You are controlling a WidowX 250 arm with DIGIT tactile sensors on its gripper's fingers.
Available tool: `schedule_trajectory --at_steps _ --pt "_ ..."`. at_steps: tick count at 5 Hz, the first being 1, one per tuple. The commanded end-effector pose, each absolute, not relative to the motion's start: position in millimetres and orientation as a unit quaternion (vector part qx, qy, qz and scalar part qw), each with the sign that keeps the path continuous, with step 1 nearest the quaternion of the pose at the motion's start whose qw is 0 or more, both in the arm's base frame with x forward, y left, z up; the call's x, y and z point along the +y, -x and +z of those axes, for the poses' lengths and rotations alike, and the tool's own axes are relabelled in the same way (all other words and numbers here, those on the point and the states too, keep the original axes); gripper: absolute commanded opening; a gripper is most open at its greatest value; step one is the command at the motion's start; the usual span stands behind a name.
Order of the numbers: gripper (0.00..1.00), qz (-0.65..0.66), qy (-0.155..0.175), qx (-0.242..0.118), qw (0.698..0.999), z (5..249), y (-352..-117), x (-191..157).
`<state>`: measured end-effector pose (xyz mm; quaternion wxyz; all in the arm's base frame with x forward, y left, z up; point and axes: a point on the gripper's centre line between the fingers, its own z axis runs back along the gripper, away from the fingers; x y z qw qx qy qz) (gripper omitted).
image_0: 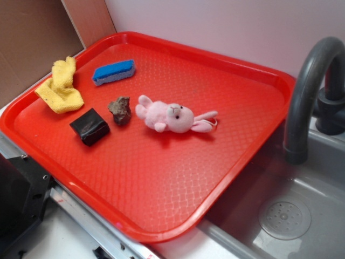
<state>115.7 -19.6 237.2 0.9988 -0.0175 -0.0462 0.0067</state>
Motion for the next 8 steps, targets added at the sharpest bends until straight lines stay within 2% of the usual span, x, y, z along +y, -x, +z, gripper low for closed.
schedule_trajectory --at_steps 1,2,3,4,5,6,7,8 --pt "1.00 0.007 0.017 -0.046 0.999 237 -116 -20" --pt "1.00 -0.064 0.039 -0.073 0.995 221 -130 -15" --pt "1.00 -0.142 0.024 -0.096 0.985 199 -156 -8" --pt "1.00 -0.260 0.019 -0.158 0.952 178 -189 -12" --pt "1.00 -0.359 0.027 -0.173 0.917 158 -215 -33" --pt "1.00 -0.411 0.021 -0.162 0.897 141 -226 -55" --pt "1.00 -0.464 0.034 -0.148 0.873 115 -238 -78" --pt "1.00 -0.473 0.017 -0.129 0.872 102 -242 -86"
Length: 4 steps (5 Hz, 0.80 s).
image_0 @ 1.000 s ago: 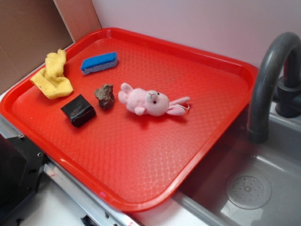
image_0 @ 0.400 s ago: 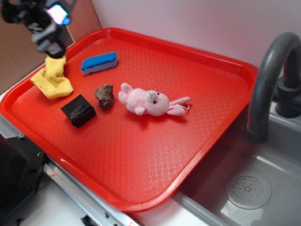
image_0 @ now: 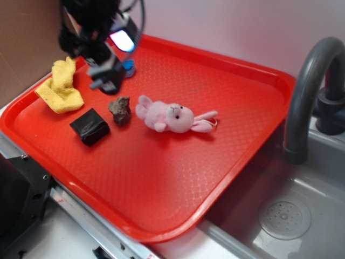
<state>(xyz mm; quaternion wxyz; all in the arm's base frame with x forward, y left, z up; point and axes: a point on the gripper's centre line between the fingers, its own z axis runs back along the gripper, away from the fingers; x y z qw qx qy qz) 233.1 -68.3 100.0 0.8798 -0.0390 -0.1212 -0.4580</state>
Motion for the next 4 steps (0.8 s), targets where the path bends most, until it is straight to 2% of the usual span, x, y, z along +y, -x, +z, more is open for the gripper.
schedule_trajectory --at_steps 1,4 --pt "1.00 -0.485 0.009 -0.110 0.867 83 -246 -91" --pt "1.00 -0.499 -0.027 -0.029 0.866 15 -250 -97"
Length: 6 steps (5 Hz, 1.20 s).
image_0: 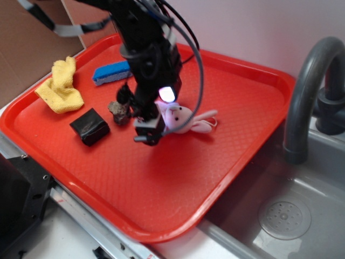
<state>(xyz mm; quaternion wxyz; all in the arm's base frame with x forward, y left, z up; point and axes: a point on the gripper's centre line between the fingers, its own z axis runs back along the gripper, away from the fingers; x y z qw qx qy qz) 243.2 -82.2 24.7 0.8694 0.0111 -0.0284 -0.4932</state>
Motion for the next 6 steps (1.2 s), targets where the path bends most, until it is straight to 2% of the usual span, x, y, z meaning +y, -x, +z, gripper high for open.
schedule_trajectory --at_steps 1,2,3,4,5,6 --pt "0.00 -0.509 -0.025 -0.025 0.860 9 -251 -98" --pt "0.00 -0.503 -0.028 -0.031 0.863 18 -247 -104" --pt "0.00 -0.419 -0.034 -0.002 0.907 42 -247 -93" --pt "0.00 -0.303 -0.027 -0.009 0.953 72 -240 -78" --pt "0.00 -0.181 0.005 -0.015 0.983 121 -221 -63" --pt "0.00 -0.058 -0.017 -0.005 0.998 162 -203 -47"
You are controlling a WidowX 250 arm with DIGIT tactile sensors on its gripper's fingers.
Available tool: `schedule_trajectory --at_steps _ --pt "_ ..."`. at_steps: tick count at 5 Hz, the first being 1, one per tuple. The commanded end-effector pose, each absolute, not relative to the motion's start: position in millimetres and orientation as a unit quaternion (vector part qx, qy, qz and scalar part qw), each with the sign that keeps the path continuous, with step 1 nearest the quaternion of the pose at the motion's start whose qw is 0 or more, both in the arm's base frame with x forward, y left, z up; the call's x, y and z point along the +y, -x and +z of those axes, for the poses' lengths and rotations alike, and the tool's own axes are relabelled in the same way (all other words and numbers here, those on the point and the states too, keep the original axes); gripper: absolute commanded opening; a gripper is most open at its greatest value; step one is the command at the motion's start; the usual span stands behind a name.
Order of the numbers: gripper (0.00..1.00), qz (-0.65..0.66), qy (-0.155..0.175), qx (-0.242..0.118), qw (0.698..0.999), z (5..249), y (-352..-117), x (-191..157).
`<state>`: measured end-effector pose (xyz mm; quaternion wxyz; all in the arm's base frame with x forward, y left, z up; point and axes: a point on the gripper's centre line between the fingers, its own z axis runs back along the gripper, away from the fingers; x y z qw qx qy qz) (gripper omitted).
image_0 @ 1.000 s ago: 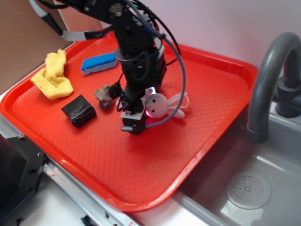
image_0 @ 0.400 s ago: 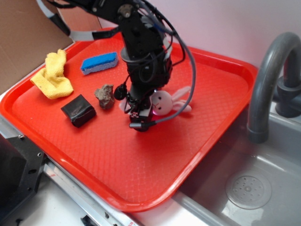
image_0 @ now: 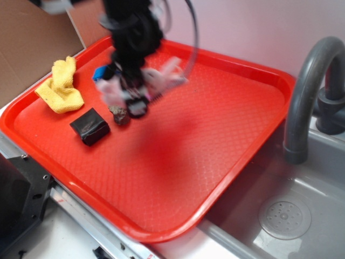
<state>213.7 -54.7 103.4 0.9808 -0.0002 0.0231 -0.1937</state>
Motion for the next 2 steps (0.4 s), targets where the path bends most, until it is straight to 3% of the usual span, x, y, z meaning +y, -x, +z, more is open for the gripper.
schedule_trajectory --at_steps 1,2 --pt "0.00 0.036 -0.012 0.010 0.999 186.0 -189.2 -34.6" --pt "0.00 0.006 -0.027 0.013 1.000 178.1 -196.7 -32.1"
